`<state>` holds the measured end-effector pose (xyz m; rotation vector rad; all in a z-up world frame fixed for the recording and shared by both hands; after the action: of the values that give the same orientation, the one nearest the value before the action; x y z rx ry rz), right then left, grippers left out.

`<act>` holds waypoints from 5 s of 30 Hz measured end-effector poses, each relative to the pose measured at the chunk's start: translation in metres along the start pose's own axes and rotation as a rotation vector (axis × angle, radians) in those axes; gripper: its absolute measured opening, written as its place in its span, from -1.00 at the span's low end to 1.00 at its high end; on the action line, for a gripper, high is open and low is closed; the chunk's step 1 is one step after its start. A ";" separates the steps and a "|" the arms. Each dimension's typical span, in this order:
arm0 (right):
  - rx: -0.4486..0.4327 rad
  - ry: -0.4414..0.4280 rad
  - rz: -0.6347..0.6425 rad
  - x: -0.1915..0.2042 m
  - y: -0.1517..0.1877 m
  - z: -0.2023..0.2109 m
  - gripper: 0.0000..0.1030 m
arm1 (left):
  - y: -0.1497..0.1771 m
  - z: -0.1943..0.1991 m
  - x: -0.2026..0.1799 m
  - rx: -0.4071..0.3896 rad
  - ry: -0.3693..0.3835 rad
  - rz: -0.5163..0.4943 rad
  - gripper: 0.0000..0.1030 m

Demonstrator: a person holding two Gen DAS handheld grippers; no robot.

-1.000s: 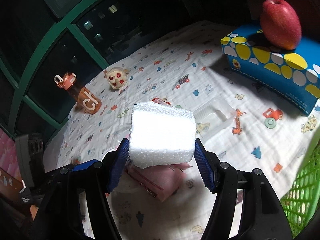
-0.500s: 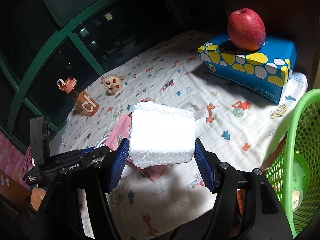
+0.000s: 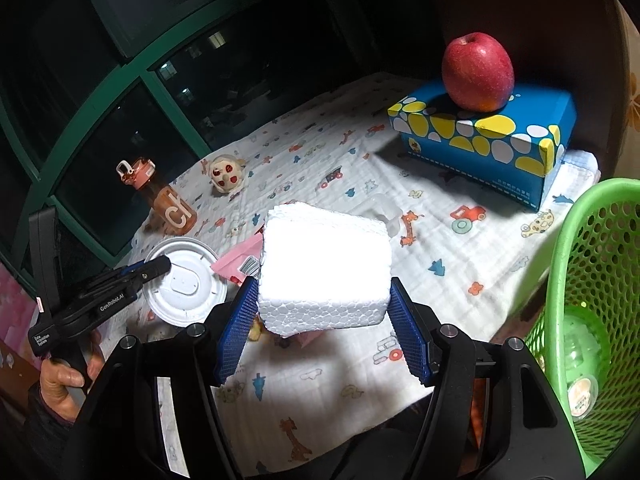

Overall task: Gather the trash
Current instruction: 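Carry the foam block and the lid over the green basket with both tools, then open the right tool to drop the foam block while the left tool drops the lid into the basket, then move both open tools back over the items on the bed, then grasp the pink snack wrapper with the right tool while the left tool grasps the brown crumpled snack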

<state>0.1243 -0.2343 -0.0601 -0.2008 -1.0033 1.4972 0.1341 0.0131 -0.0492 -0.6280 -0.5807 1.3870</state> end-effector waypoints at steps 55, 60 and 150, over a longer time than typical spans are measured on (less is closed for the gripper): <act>-0.146 0.406 -0.247 -0.199 0.042 0.165 0.45 | -0.037 0.006 -0.300 0.106 0.593 -0.192 -0.81; -0.168 0.409 -0.272 -0.203 0.048 0.183 0.46 | -0.022 -0.005 -0.324 0.154 0.622 -0.209 -0.81; 0.143 -0.023 0.321 0.051 -0.015 -0.086 0.45 | 0.028 -0.022 0.007 0.094 0.149 0.112 -0.65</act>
<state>0.1792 -0.1519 -0.0805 -0.2512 -0.9069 1.8597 0.1309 0.0212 -0.0847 -0.6898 -0.3639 1.4489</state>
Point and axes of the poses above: each gripper's, at about its wrist camera, not at the fingertips, and z roughly against the way its jaws point, x to its left, y to its underside, the point moved 4 cm from there along -z, roughly the way its jaws point, and after that the axes turned 3 degrees about -x, right-handed, at the moved point
